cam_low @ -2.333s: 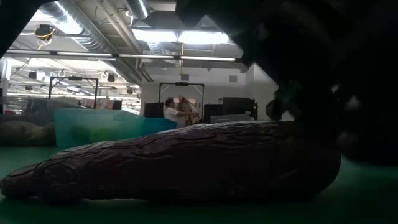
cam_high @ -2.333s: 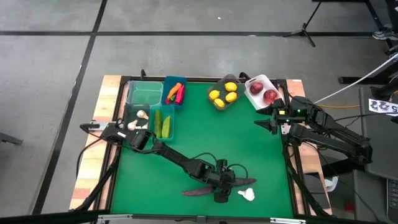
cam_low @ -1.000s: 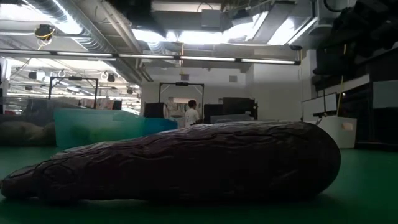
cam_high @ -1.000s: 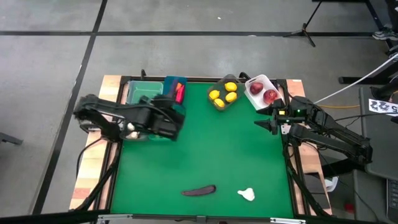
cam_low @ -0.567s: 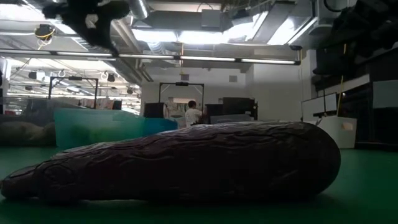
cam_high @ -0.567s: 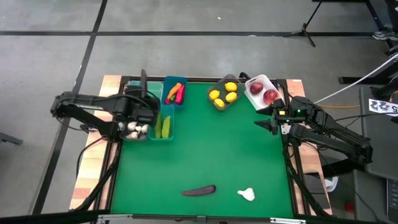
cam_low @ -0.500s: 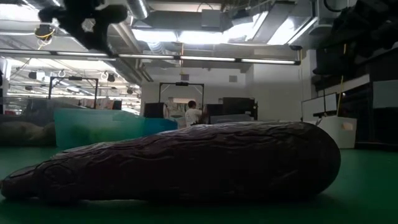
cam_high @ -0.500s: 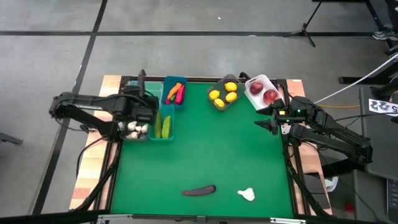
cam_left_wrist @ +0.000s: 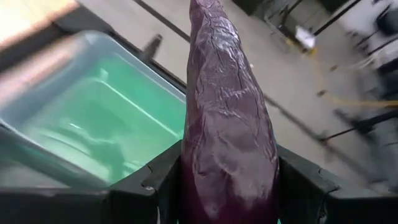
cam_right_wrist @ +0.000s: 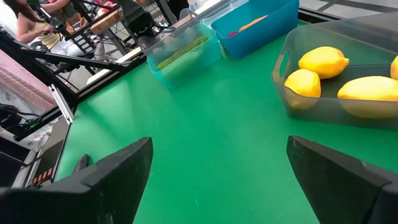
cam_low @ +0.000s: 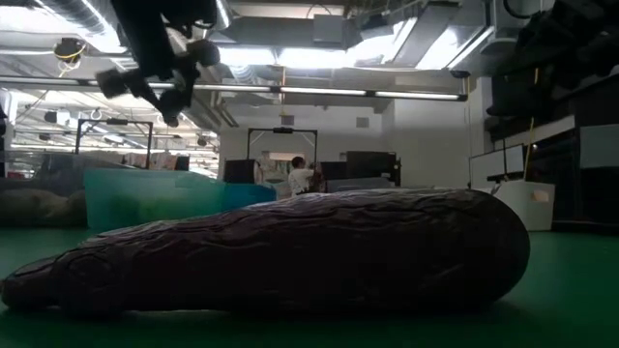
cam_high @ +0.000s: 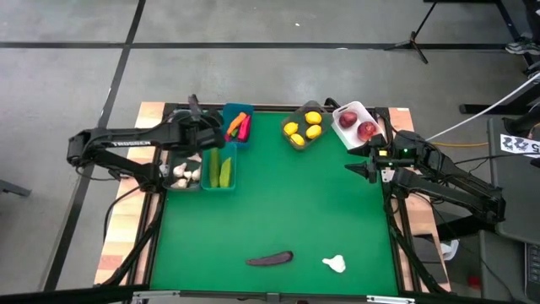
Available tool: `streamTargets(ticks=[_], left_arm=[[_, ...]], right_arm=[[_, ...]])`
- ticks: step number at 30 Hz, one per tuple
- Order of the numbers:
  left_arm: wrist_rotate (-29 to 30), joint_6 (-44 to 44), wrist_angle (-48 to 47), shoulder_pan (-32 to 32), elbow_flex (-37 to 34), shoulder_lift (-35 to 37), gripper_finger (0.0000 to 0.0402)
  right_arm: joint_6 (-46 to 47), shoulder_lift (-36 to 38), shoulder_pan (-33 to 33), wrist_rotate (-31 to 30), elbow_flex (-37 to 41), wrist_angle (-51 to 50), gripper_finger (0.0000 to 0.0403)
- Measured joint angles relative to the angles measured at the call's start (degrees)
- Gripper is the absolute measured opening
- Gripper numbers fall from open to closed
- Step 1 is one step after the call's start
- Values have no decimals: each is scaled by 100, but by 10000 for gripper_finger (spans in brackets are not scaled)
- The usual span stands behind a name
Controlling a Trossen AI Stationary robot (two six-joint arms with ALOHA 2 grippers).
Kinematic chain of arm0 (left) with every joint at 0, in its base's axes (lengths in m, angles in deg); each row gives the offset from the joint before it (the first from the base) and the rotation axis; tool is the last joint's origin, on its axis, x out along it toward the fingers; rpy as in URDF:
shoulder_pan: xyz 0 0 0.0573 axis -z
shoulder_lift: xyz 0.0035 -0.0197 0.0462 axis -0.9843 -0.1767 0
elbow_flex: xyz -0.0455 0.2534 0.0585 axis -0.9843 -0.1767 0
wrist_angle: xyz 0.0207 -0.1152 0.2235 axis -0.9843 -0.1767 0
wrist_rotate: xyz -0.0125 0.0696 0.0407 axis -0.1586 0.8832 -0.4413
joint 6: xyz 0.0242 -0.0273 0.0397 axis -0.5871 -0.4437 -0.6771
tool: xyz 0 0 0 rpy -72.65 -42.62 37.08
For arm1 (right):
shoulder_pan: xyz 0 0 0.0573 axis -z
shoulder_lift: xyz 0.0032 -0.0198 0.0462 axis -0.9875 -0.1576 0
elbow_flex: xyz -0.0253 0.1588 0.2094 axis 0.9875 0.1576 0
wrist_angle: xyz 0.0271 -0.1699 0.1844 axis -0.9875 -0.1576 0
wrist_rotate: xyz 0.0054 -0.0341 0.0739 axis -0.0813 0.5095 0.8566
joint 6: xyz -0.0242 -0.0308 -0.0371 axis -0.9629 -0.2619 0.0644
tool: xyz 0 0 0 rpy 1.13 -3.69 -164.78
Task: Sort produce into baskets
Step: Put the purple eggplant into the transparent bin
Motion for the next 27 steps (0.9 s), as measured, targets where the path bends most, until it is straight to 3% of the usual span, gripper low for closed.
streamTargets(ticks=[6,18,27], left_arm=[[3,215,1119,-299,-426,1,194],[3,2601,1131,-335,-915,-220,194],[42,2675,1462,-379,-968,-536,194]], right_arm=[[-1,-2,-2,0,0,0,369],[-10,0,-2,0,0,0,369],[-10,0,0,0,0,0,369]])
